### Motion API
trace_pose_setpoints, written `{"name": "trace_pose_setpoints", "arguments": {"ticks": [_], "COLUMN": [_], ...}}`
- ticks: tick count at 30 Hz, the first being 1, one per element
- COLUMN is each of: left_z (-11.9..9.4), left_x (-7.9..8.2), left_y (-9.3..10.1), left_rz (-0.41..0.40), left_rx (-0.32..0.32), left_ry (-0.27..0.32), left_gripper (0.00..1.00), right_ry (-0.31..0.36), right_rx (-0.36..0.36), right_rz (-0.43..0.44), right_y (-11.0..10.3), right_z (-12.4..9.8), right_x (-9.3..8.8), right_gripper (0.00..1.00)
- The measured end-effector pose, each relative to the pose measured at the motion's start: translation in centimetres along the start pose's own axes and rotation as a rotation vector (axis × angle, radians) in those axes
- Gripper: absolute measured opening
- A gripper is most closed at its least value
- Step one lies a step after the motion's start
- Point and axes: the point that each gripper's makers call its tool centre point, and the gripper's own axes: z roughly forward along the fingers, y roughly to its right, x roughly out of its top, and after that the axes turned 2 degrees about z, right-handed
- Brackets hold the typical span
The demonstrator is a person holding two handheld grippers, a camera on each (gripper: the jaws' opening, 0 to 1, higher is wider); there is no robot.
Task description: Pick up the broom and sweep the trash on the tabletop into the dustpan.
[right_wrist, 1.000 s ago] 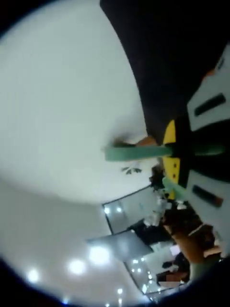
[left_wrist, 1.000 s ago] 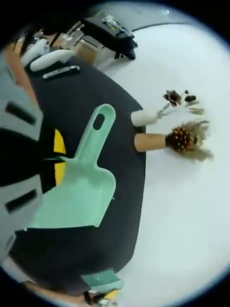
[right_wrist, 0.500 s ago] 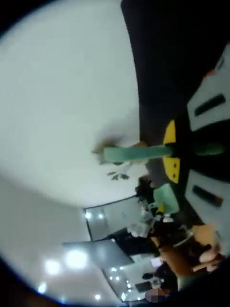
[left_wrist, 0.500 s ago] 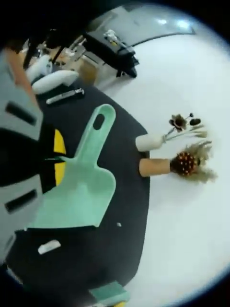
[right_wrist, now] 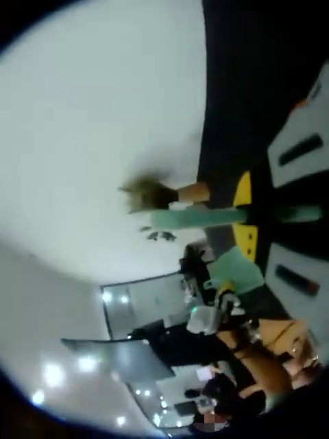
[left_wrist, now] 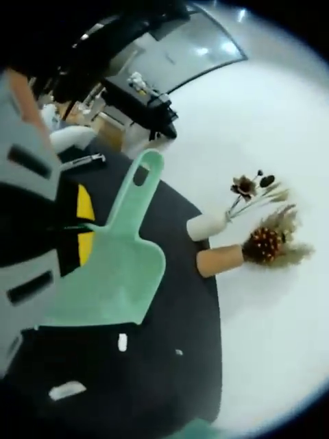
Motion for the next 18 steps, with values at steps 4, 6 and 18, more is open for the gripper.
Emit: {"name": "trace_pose_setpoints", "arguments": {"ticks": [4, 6, 18], "left_z": [0.5, 0.7, 1.5], "left_x": [0.0, 0.2, 0.3], "left_y": [1.4, 1.8, 1.1], "left_rz": [-0.001, -0.010, 0.015], "left_rx": [-0.046, -0.067, -0.059], "left_ry": [-0.013, -0.006, -0.008], "left_gripper": [0.04, 0.04, 0.04], "right_ry": [-0.044, -0.080, -0.249], "right_rx": [-0.084, -0.095, -0.145], "right_rz": [-0.137, -0.196, -0.308], "right_y": [-0.1, -0.9, -1.5], "right_z": [2.7, 3.5, 5.7], "right_x": [-0.5, -1.4, -3.9], "right_gripper": [0.06, 0.06, 0.06]}}
